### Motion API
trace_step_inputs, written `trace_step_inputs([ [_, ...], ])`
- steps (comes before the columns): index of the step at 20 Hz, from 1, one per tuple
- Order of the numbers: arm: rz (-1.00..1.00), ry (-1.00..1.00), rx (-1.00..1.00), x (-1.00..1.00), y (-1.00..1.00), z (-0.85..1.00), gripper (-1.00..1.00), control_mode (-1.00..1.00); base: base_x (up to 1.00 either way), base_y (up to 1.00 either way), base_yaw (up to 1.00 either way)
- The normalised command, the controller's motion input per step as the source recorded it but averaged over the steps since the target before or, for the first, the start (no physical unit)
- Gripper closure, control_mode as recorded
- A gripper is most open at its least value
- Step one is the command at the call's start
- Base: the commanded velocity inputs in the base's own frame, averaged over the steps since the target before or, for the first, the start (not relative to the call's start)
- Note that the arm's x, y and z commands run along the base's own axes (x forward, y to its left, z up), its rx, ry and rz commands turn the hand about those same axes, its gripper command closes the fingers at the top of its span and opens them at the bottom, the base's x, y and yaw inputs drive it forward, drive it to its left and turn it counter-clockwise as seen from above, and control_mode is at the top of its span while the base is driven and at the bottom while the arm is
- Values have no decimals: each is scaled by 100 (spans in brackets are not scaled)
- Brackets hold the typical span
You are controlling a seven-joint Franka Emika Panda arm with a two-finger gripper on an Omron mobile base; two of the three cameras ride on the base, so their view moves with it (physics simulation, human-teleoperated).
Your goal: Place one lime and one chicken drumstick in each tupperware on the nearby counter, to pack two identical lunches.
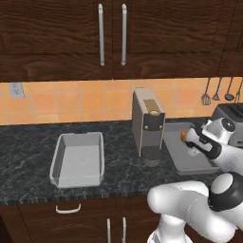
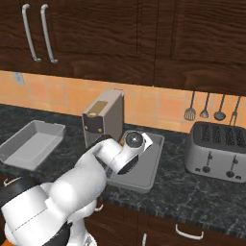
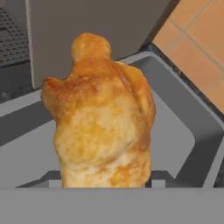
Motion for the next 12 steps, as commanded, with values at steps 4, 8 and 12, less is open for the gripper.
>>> trace_step_inputs([
  [4, 0, 8, 0, 62, -45, -24, 100, -100, 0, 0, 0],
  [8, 0, 0, 0, 53, -23, -46, 100, -100, 0, 0, 0],
  [12, 0, 0, 0, 44, -22, -40, 100, -100, 0, 0, 0],
])
